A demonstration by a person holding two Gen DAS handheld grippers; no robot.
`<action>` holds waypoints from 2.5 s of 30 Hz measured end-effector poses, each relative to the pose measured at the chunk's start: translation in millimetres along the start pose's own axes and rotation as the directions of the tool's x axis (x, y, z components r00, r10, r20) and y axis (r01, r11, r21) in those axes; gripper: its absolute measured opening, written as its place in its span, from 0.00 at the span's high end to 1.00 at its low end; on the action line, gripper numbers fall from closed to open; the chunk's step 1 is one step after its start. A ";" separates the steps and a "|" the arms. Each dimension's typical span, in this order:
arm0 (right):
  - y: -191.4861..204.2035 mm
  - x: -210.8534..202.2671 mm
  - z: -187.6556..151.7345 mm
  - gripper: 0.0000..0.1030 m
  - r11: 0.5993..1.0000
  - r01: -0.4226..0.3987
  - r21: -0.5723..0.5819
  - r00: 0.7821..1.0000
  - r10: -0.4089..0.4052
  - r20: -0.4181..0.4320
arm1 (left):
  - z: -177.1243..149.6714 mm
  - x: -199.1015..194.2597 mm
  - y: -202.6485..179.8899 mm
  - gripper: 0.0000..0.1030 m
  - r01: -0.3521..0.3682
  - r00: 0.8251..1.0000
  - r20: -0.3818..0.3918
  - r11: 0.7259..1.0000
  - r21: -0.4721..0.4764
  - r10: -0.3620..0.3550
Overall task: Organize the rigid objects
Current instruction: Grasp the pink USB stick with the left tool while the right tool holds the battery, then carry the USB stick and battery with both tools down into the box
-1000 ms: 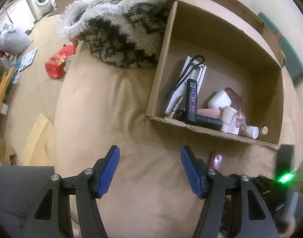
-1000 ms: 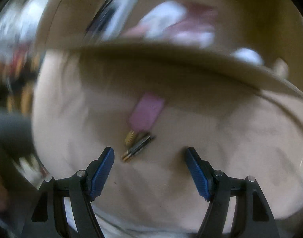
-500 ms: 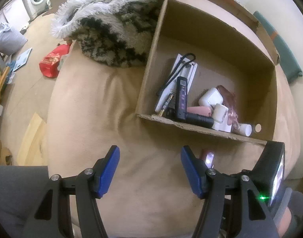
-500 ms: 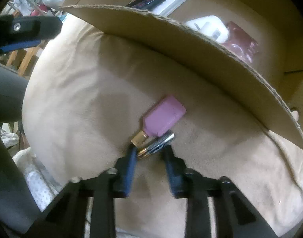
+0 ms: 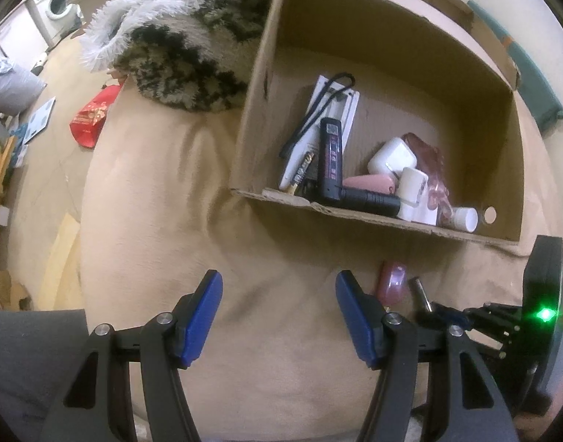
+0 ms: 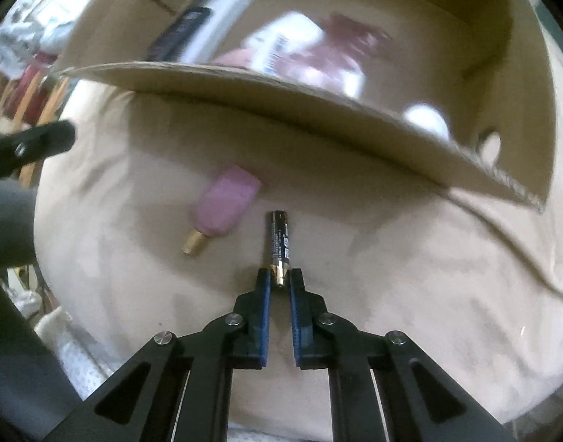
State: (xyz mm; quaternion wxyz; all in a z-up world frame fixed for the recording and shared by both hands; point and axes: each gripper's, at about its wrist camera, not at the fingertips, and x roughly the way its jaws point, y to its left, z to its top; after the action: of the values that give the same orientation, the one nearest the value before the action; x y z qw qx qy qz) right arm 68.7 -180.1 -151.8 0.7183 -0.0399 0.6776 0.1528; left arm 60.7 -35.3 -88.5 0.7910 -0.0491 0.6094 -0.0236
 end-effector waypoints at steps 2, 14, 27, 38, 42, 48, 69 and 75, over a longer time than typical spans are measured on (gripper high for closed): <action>-1.3 3.0 1.9 0.88 1.000 0.001 0.016 1.000 -0.001 -0.009 | -0.3 2.0 -2.1 0.41 0.001 1.000 -0.006 1.000 0.004 -0.001; -5.6 1.8 11.7 0.90 0.995 0.026 0.100 0.998 -0.031 0.049 | -5.9 13.2 -23.1 0.41 -0.036 0.999 -0.006 0.995 0.092 0.037; -53.7 -17.2 2.5 0.90 0.953 -0.007 0.304 0.995 -0.025 0.101 | -20.7 79.2 -109.4 0.42 -0.005 0.993 -0.108 0.934 0.356 0.047; -58.8 -34.4 -2.7 0.90 0.965 -0.036 0.261 0.993 0.004 0.120 | -6.8 70.4 -75.9 0.81 -0.056 0.994 -0.071 0.965 0.257 0.077; -46.2 -50.5 -7.5 0.90 0.971 -0.074 0.225 0.987 0.039 0.158 | -5.2 46.0 -56.8 0.91 -0.073 0.997 -0.021 0.976 0.205 0.079; -32.4 -85.1 -18.5 0.90 0.978 -0.139 0.158 0.961 0.095 0.260 | 1.2 5.1 -43.0 0.91 -0.027 0.998 0.052 0.984 0.174 0.019; -60.4 -148.6 16.2 0.90 0.953 -0.269 0.139 0.846 0.165 0.507 | 42.6 -55.4 -15.5 0.97 0.004 0.990 0.138 0.993 0.118 -0.020; -61.2 -123.3 19.4 0.90 0.951 -0.259 0.171 0.878 0.158 0.452 | 2.8 28.0 -18.4 0.42 -0.022 0.986 -0.162 0.987 0.157 0.048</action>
State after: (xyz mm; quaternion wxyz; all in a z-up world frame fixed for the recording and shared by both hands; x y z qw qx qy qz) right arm 99.7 -253.5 -37.9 0.8298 0.1507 0.5141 0.1566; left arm 71.0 -56.2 -112.7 0.7394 0.0252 0.6701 -0.0607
